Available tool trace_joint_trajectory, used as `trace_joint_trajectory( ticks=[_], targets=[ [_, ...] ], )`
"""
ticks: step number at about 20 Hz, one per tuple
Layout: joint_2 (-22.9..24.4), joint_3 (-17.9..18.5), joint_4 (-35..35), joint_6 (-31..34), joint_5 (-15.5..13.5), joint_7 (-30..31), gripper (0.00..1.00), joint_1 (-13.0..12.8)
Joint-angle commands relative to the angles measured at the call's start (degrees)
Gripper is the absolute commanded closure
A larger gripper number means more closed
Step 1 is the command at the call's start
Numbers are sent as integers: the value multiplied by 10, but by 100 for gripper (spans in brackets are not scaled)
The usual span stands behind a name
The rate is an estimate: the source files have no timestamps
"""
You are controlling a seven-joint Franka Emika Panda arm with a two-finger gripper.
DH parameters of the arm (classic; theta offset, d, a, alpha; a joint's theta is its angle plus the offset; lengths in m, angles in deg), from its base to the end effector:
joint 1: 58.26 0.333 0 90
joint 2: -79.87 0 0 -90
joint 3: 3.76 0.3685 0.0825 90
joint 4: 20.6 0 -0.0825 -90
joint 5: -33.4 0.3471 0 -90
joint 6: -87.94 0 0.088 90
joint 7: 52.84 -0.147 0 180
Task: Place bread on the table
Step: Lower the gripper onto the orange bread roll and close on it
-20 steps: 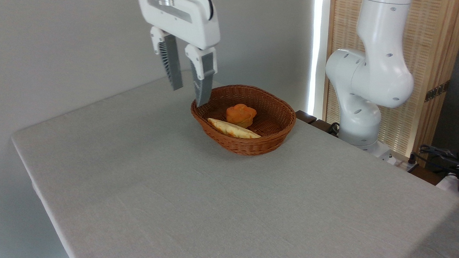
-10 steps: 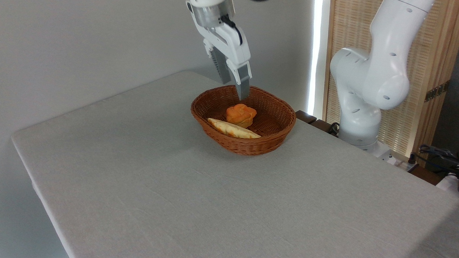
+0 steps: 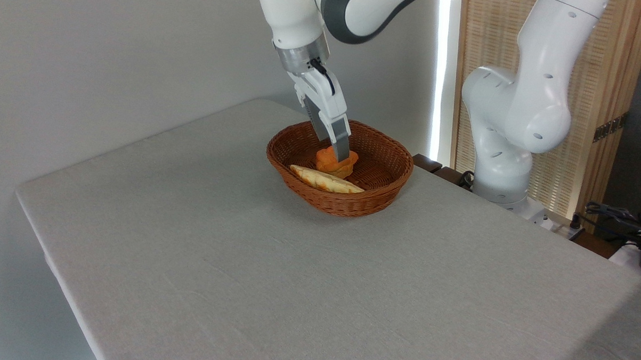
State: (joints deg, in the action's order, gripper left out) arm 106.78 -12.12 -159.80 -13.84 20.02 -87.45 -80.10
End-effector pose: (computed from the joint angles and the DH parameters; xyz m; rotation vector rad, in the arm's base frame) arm 0.2607 -0.1911 0.4826 2.5721 -1.4729 -0.2633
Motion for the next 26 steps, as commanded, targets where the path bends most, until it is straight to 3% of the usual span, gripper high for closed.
trace_joint_trajectory(
  ticks=[1, 7, 8, 11, 12, 26],
  targets=[
    [2, -18, -28, -37, -8, 2, 0, -1],
    [-1, -25, -50, -55, -8, 2, 1, -1],
    [-3, -26, -54, -64, -8, 2, 8, -1],
    [-5, -31, -57, -80, -8, 0, 43, 1],
    [-5, -31, -57, -80, -8, 0, 49, 1],
    [-5, -31, -55, -77, -7, -5, 49, 6]
  ],
)
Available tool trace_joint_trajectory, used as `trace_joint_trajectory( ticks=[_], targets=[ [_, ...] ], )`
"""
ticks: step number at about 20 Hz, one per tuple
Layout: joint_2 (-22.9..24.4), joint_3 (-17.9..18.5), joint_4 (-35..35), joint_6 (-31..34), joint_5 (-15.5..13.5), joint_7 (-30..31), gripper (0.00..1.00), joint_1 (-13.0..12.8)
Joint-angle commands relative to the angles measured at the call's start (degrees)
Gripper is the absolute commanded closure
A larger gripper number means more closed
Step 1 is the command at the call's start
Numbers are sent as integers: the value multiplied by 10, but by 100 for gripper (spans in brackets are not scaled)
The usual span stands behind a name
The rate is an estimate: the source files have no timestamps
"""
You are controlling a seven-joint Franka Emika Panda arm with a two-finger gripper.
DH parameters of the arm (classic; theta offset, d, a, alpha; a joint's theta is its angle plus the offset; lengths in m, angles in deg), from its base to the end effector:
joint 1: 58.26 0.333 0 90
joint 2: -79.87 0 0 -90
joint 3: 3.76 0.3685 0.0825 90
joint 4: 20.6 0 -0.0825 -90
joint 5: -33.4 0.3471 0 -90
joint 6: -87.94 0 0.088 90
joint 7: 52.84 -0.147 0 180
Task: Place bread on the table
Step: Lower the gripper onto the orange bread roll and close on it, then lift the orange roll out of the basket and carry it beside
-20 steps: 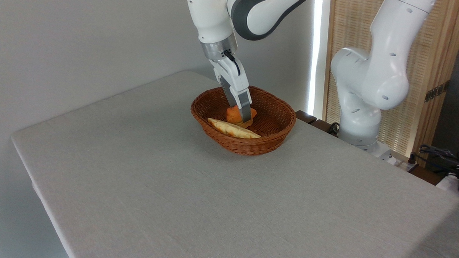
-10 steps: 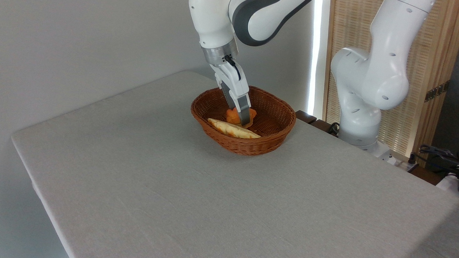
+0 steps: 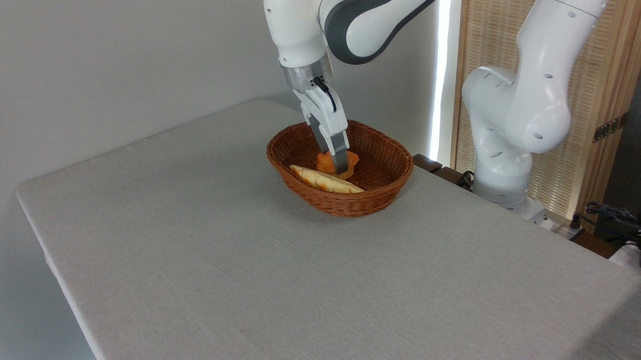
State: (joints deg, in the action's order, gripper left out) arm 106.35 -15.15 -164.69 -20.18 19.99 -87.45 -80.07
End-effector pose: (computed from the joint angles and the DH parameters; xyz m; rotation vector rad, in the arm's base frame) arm 0.2522 -0.2008 0.4498 2.5859 -1.5211 -0.2489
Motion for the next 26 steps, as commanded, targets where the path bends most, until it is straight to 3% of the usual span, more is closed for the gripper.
trace_joint_trajectory(
  ticks=[1, 5, 7, 10, 13, 17, 22, 24, 26],
  targets=[
    [-1, -1, -6, -12, -7, -5, 49, 5],
    [2, 4, 6, 2, -5, -5, 49, 5],
    [2, 8, 48, 45, -3, -5, 49, 5],
    [1, 49, 125, 124, -2, -8, 49, 5],
    [-12, 85, 175, 136, 0, -11, 49, 5],
    [-69, 138, 208, 36, 19, -40, 48, 5],
    [-185, 141, 210, -170, 21, -34, 44, 5],
    [-215, 139, 211, -212, 17, -30, 37, 5],
    [-226, 137, 210, -233, 15, -25, 12, 5]
  ],
)
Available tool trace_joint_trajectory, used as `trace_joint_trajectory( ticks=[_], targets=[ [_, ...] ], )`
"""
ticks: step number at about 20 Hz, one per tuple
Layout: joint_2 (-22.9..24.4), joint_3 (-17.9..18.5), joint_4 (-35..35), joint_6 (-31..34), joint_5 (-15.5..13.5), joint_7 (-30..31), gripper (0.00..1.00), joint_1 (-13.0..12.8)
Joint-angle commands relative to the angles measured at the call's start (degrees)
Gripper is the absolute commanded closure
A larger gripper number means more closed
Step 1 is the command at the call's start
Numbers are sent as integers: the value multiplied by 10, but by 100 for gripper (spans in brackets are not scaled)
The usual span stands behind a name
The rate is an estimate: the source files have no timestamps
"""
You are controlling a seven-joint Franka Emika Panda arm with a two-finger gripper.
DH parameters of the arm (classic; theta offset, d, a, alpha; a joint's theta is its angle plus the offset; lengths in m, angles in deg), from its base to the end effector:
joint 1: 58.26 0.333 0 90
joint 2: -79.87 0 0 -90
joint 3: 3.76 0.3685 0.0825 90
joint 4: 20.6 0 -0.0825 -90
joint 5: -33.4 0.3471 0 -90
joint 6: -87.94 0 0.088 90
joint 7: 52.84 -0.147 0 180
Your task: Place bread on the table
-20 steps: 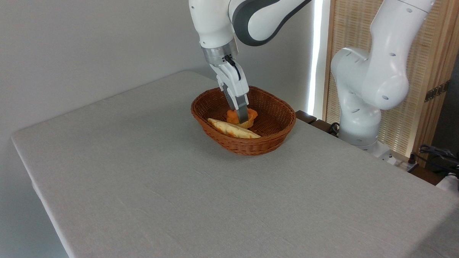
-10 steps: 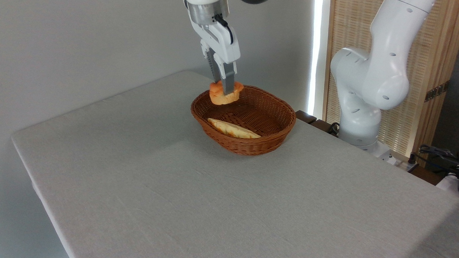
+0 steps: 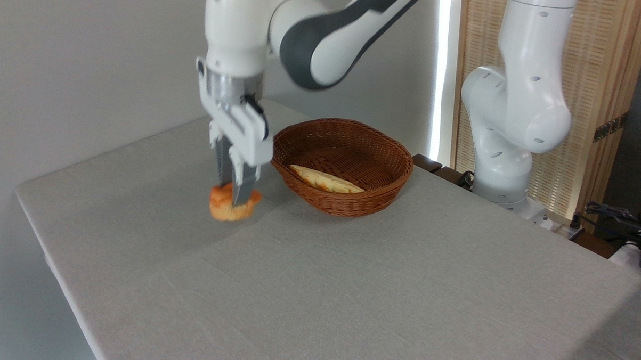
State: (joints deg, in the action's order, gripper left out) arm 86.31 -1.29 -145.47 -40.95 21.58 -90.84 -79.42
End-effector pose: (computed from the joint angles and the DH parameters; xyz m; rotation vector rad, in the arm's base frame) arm 0.4690 -0.1708 0.4883 2.7015 -1.2621 0.3125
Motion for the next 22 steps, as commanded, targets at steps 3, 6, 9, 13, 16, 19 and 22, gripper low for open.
trace_joint_trajectory(
  ticks=[3, 6, 9, 13, 16, 19, 22],
  targets=[
    [-28, -3, 19, -27, 1, 12, 0, 0],
    [-28, -3, 20, -28, 3, 10, 0, 1],
    [-28, -2, 20, -27, 4, 10, 0, 1],
    [-28, -3, 20, -27, 4, 8, 0, 3],
    [-27, -2, 20, -27, 4, 8, 0, 3],
    [-20, 2, 44, -7, 5, 8, 0, 19],
    [-16, -4, 107, 98, 7, -6, 0, 68]
  ],
)
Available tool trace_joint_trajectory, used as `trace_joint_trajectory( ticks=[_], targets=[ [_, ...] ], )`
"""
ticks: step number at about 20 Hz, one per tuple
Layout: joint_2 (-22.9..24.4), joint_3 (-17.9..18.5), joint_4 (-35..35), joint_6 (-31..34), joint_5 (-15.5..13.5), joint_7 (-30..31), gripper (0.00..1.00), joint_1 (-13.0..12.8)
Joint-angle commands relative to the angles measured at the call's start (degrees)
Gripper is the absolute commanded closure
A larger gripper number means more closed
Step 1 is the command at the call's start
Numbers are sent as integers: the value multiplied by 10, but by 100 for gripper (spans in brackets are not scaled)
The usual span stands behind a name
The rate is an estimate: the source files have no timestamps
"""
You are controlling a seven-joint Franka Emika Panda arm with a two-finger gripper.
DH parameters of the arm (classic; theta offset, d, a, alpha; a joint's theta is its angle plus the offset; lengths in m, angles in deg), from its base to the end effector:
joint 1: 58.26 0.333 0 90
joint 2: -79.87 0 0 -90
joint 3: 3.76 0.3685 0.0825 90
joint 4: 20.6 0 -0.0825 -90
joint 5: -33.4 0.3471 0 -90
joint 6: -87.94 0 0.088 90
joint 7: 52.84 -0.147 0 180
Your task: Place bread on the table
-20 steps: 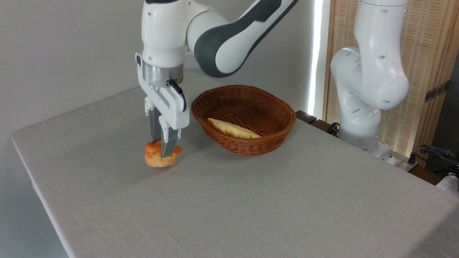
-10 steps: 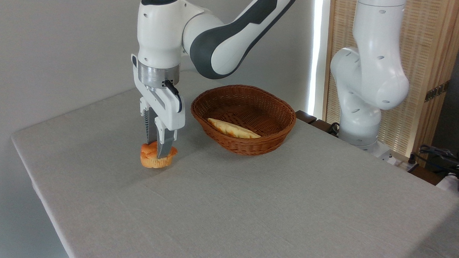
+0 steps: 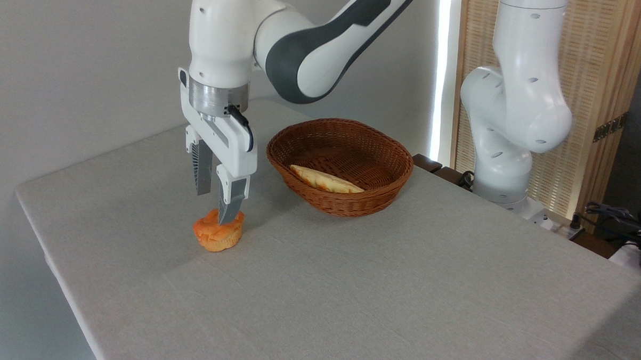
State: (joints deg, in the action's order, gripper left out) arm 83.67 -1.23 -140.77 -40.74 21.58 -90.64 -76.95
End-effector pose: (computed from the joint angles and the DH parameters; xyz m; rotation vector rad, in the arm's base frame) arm 0.4994 -0.1570 0.5022 2.7326 -1.2034 0.3654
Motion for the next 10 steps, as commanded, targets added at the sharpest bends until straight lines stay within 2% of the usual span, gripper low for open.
trace_joint_trajectory(
  ticks=[1, 5, 7, 10],
  targets=[
    [10, -4, 84, 136, 7, -15, 0, 57],
    [10, -6, 169, 263, 7, -32, 0, 103],
    [7, -6, 206, 304, 16, -31, 0, 112],
    [4, -9, 237, 345, 51, -28, 0, 115]
  ],
)
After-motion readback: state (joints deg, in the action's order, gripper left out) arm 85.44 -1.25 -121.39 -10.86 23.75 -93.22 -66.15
